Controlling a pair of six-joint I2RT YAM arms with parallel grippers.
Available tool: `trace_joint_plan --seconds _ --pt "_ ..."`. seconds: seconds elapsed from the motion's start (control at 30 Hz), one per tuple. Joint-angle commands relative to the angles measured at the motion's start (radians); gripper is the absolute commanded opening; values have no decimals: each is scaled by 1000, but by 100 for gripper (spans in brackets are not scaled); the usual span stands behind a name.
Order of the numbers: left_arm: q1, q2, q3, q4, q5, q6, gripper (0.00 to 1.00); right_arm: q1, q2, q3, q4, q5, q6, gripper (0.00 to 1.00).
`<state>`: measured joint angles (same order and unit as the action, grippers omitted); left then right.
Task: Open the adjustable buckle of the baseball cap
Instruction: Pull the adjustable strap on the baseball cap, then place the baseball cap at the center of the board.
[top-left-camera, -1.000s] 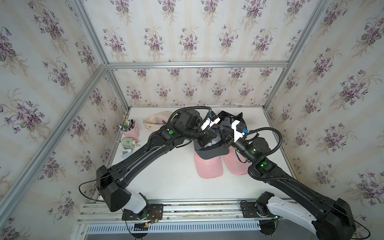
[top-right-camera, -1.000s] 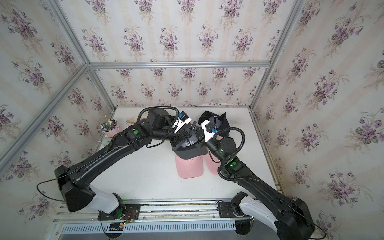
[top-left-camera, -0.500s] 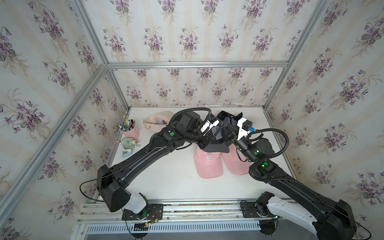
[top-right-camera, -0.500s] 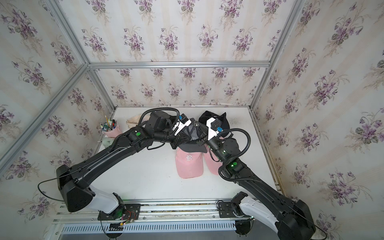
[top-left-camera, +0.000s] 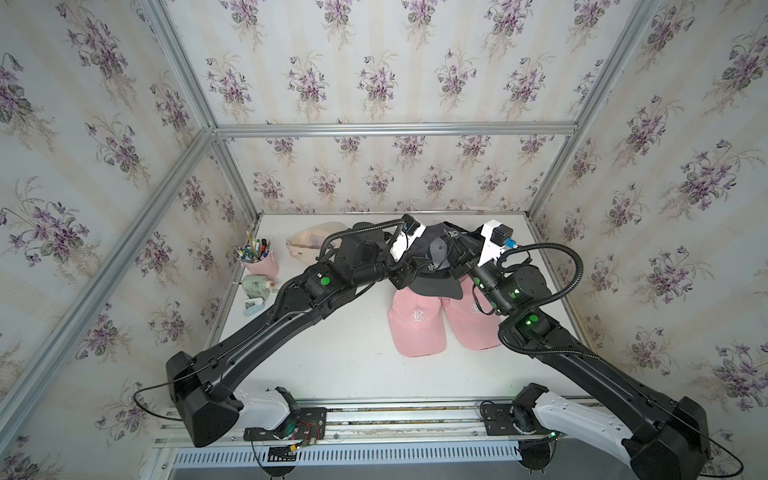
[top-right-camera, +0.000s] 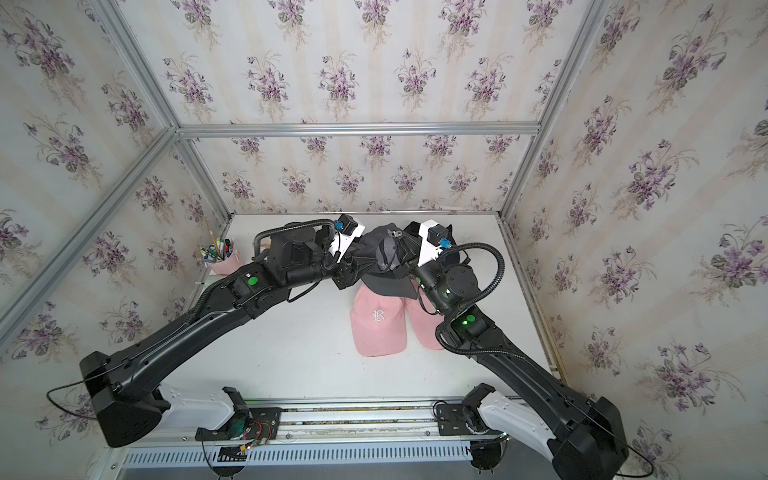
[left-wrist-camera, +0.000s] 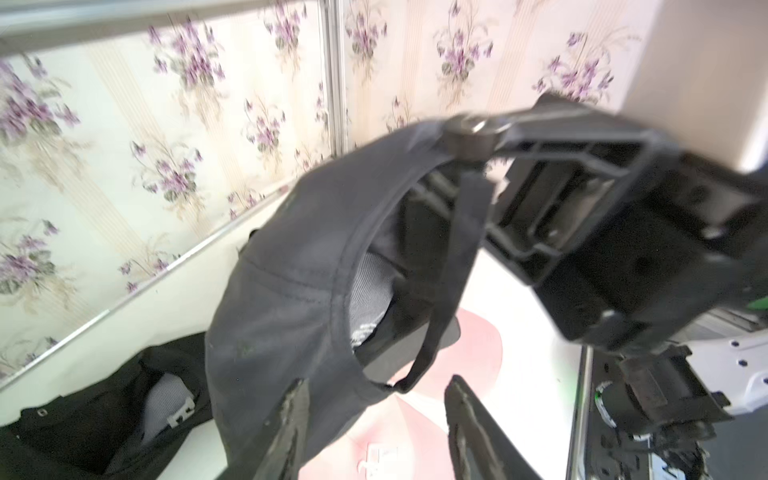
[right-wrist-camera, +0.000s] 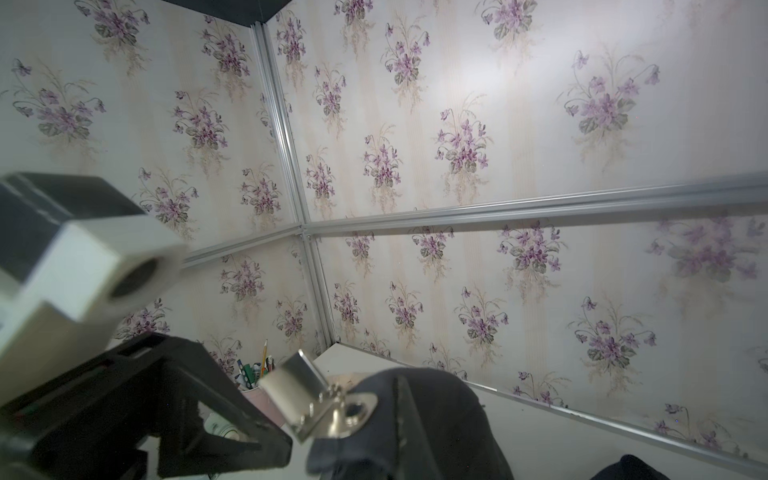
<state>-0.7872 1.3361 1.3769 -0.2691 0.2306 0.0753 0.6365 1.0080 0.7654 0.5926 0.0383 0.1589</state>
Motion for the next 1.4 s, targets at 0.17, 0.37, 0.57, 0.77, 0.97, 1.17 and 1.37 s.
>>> trace_joint_plan --seconds 0.17,0.37,0.57,0.77,0.97,1.17,1.37 --pt "-161 -68 -50 116 -332 98 63 5 60 82 -47 154 103 0" --pt "-264 -100 -202 290 -477 88 63 9 102 127 -45 204 122 0" --pt "-290 -38 -291 469 -507 30 63 20 135 176 -51 224 122 0" --pt "-288 62 -328 673 -498 22 63 42 155 217 -73 287 102 0" --pt "-278 166 -309 786 -484 -44 64 47 153 222 -77 328 124 0" --pt "-244 231 -299 831 -478 -118 64 53 147 231 -89 354 142 0" --pt "-202 293 -272 857 -438 -169 63 76 149 231 -95 389 142 0"
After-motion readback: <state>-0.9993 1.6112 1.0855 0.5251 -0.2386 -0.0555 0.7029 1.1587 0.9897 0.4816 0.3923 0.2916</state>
